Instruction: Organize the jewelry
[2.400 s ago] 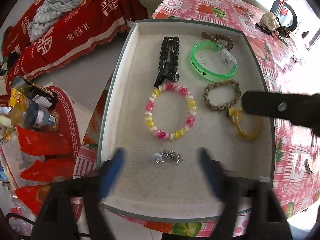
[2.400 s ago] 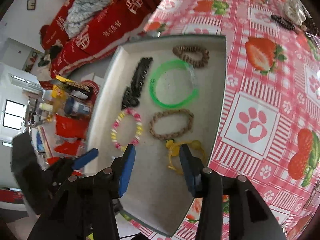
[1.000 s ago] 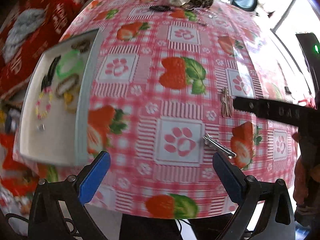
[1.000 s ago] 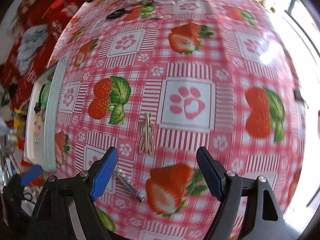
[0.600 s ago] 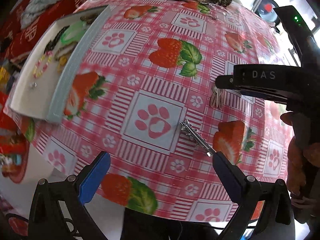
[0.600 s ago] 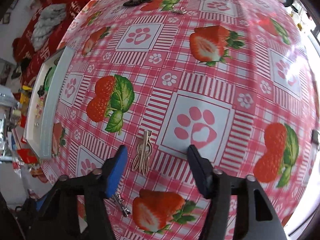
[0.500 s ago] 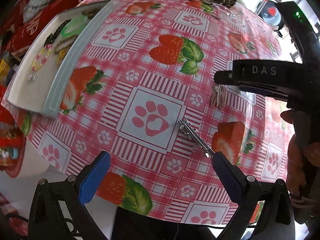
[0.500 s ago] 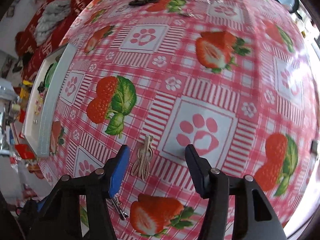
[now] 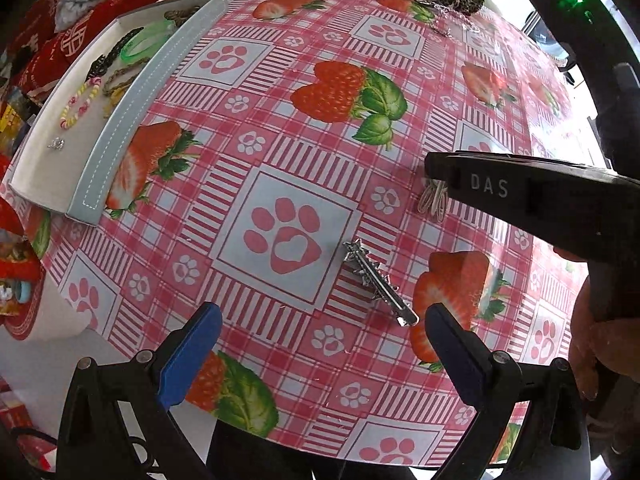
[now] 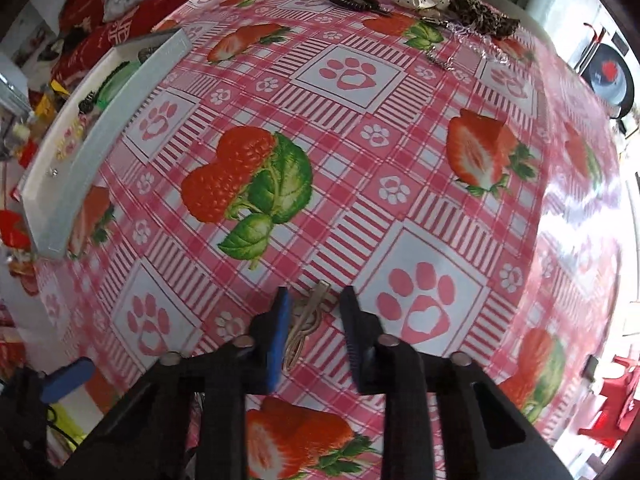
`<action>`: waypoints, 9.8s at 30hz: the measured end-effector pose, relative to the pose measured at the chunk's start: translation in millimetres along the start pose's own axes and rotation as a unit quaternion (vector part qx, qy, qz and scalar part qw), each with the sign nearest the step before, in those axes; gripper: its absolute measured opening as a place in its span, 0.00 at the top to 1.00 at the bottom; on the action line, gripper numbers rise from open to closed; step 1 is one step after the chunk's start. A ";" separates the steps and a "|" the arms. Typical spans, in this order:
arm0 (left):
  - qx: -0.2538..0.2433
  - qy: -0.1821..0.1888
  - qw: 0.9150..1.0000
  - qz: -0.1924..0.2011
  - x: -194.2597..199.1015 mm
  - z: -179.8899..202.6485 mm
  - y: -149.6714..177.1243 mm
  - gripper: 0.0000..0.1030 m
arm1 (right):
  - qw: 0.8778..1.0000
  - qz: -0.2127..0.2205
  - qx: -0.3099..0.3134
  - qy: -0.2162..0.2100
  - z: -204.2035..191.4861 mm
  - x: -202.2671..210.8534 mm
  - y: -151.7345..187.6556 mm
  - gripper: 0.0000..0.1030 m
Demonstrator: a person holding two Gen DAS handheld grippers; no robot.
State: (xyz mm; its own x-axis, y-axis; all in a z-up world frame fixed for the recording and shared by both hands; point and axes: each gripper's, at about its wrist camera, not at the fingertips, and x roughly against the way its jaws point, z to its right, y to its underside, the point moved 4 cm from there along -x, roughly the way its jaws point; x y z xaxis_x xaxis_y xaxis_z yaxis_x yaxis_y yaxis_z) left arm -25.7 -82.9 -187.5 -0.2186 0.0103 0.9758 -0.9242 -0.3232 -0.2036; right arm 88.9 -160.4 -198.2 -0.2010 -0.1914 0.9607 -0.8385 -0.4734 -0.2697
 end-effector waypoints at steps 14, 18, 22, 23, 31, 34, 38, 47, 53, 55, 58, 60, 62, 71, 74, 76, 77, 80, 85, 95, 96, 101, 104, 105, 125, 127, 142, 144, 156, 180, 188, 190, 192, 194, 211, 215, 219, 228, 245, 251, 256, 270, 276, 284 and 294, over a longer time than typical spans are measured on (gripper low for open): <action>-0.023 -0.012 0.999 -0.024 -30.5 44.9 -19.6 0.30 | 0.999 -0.001 -0.036 -0.032 27.4 8.8 10.9 0.91; -0.031 -0.018 0.999 -0.030 -37.7 56.1 -22.6 0.38 | 0.998 0.002 -0.055 -0.035 38.9 16.7 16.5 0.91; -0.039 -0.017 0.999 -0.030 -39.1 62.7 -24.2 0.60 | 0.997 0.002 -0.071 -0.040 45.9 23.9 20.1 0.91; -0.041 -0.017 0.999 -0.029 -39.3 63.8 -25.5 0.65 | 0.996 0.002 -0.074 -0.042 46.6 25.1 20.8 0.91; -0.044 0.022 0.999 -0.016 -30.5 52.1 -29.2 0.81 | 0.991 -0.001 -0.115 -0.069 53.2 33.3 31.2 0.91; -0.046 0.040 0.998 -0.010 -22.0 49.1 -32.6 0.82 | 0.989 -0.002 -0.127 -0.078 54.7 36.9 35.9 0.91; -0.048 0.048 0.998 -0.003 -12.5 43.8 -37.1 0.82 | 0.987 -0.004 -0.136 -0.086 54.1 39.8 39.0 0.91; -0.045 0.041 0.998 0.007 15.6 20.4 -34.8 0.82 | 0.985 -0.006 -0.143 -0.095 49.8 51.9 41.3 0.91; -0.037 0.031 0.999 0.024 43.2 0.3 -37.7 0.82 | 0.985 -0.005 -0.138 -0.105 42.0 66.3 34.9 0.91; -0.031 0.030 0.999 0.030 52.3 -8.7 -39.2 0.82 | 0.985 -0.003 -0.134 -0.106 38.8 70.8 32.1 0.91; -0.020 0.026 0.999 0.042 63.3 -22.8 -45.1 0.82 | 0.986 0.001 -0.128 -0.107 32.2 77.6 25.2 0.91; -0.015 0.025 0.998 0.049 68.1 -34.4 -49.5 0.82 | 0.986 0.004 -0.125 -0.109 26.5 81.5 19.4 0.91; -0.012 0.022 0.998 0.054 70.6 -45.2 -54.5 0.82 | 0.986 0.010 -0.122 -0.110 19.6 84.7 11.8 0.91; 0.002 0.014 0.997 0.072 80.1 -120.7 -77.3 0.82 | 0.987 0.025 -0.099 -0.122 -44.7 83.6 -31.0 0.91; 0.003 0.006 0.997 0.071 79.5 -153.9 -85.0 0.82 | 0.988 0.026 -0.085 -0.130 -76.8 80.1 -45.0 0.91; 0.006 0.001 0.998 0.070 77.8 -173.6 -89.5 0.82 | 0.987 0.024 -0.079 -0.138 -100.9 76.0 -55.5 0.91; 0.008 -0.002 0.998 0.069 76.6 -184.7 -92.3 0.82 | 0.987 0.024 -0.075 -0.142 -111.6 73.7 -60.0 0.91; 0.010 -0.012 0.998 0.069 71.0 -212.7 -99.4 0.82 | 0.986 0.020 -0.067 -0.153 -143.5 65.0 -73.9 0.91; 0.006 -0.018 0.998 0.058 53.2 -253.1 -108.3 0.82 | 0.984 0.010 -0.054 -0.168 -189.4 46.5 -89.2 0.91; -0.012 -0.004 1.000 0.021 14.9 -285.7 -108.5 0.82 | 0.984 -0.030 -0.046 -0.171 -248.0 -4.5 -96.5 0.91; -0.013 -0.003 1.000 0.019 12.1 -286.5 -108.4 0.82 | 0.984 -0.035 -0.046 -0.169 -251.1 -9.5 -96.1 0.91; -0.019 -0.003 1.000 0.013 0.9 -286.9 -109.9 0.82 | 0.987 -0.046 -0.047 -0.149 -256.4 -27.0 -96.8 0.91; -0.027 -0.005 1.000 0.010 -3.6 -286.0 -110.8 0.82 | 0.988 -0.052 -0.048 -0.137 -256.4 -35.0 -97.0 0.91; -0.029 -0.005 1.000 0.009 -5.2 -285.7 -111.4 0.82 | 0.989 -0.054 -0.048 -0.132 -256.1 -37.0 -97.1 0.91; -0.032 -0.030 0.999 0.012 0.6 -279.5 -117.0 0.82 | 0.988 -0.064 -0.055 -0.131 -255.5 -42.4 -100.8 0.88; -0.032 -0.032 0.999 0.016 5.5 -279.6 -117.7 0.82 | 0.988 -0.059 -0.058 -0.134 -253.2 -35.9 -102.0 0.74; -0.021 -0.032 0.999 0.032 42.5 -278.1 -122.2 0.82 | 0.990 -0.023 -0.073 -0.119 -226.9 25.9 -104.5 0.43; -0.019 -0.031 0.999 0.037 49.0 -277.7 -123.1 0.81 | 0.991 -0.023 -0.073 -0.110 -224.8 31.6 -104.5 0.37; 0.000 -0.049 0.997 0.062 95.0 -279.6 -125.2 0.00 | 0.995 -0.008 -0.072 -0.075 -217.8 75.6 -100.8 0.30; 0.005 -0.070 0.993 0.092 142.8 -286.3 -119.5 0.00 | 0.999 0.042 -0.018 -0.005 -240.9 127.3 -111.3 0.00; 0.007 -0.072 0.993 0.092 145.0 -290.2 -117.8 0.00 | 0.999 0.043 -0.015 -0.003 -241.7 129.5 -111.9 0.00; 0.007 -0.072 0.993 0.092 145.2 -290.3 -117.9 0.00 | 0.999 0.043 -0.014 -0.003 -242.1 130.7 -112.2 0.00; 0.007 -0.072 0.993 0.092 145.2 -290.2 -117.9 0.00 | 0.999 0.044 -0.013 -0.003 -242.7 131.0 -112.2 0.00; 0.007 -0.072 0.993 0.092 145.2 -290.1 -118.4 0.00 | 0.999 0.044 -0.012 -0.002 -243.6 131.6 -112.3 0.00; 0.005 -0.073 0.993 0.094 147.6 -290.6 -119.5 0.00 | 0.999 0.044 -0.012 -0.001 -245.1 132.6 -111.9 0.00; 0.005 -0.072 0.993 0.094 147.5 -290.5 -119.2 0.00 | 0.999 0.045 -0.012 -0.001 -245.9 132.3 -111.3 0.00; 0.002 -0.072 0.993 0.094 149.6 -292.2 -120.4 0.00 | 0.999 0.045 -0.012 -0.001 -246.3 132.5 -111.2 0.00; 0.002 -0.072 0.993 0.094 150.6 -292.5 -120.6 0.00 | 0.999 0.044 -0.012 -0.002 -247.0 133.5 -111.7 0.00; 0.003 -0.072 0.993 0.095 149.8 -291.1 -119.9 0.00 | 0.999 0.047 -0.010 -0.003 -250.3 135.8 -113.7 0.00; 0.004 -0.072 0.993 0.094 149.7 -290.7 -119.6 0.00 | 0.999 0.047 -0.011 -0.001 -250.8 135.8 -113.8 0.00; 0.004 -0.073 0.993 0.095 149.0 -290.3 -119.0 0.00 | 0.999 0.047 -0.011 -0.001 -251.1 136.3 -114.2 0.00; -0.001 -0.076 0.992 0.096 149.8 -295.3 -121.8 0.00 | 0.999 0.047 -0.010 -0.002 -251.9 136.3 -114.1 0.00; -0.003 -0.077 0.992 0.096 149.6 -295.1 -121.7 0.00 | 0.999 0.047 -0.010 -0.001 -251.8 135.5 -113.0 0.00; -0.001 -0.078 0.993 0.094 148.7 -297.6 -121.3 0.00 | 0.999 0.048 -0.010 -0.002 -252.2 135.2 -112.7 0.00; -0.002 -0.084 0.992 0.094 145.6 -300.4 -120.9 0.00 | 0.999 0.048 -0.010 -0.002 -252.8 135.2 -112.8 0.00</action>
State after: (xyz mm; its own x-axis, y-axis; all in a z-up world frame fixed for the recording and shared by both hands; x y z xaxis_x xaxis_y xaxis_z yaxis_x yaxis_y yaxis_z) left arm -39.9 241.9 -44.9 -0.3317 -0.2079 0.9202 -0.8736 -0.3005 -0.3828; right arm 28.3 84.4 -21.4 -0.2785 -0.2378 0.9306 -0.8261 -0.4349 -0.3583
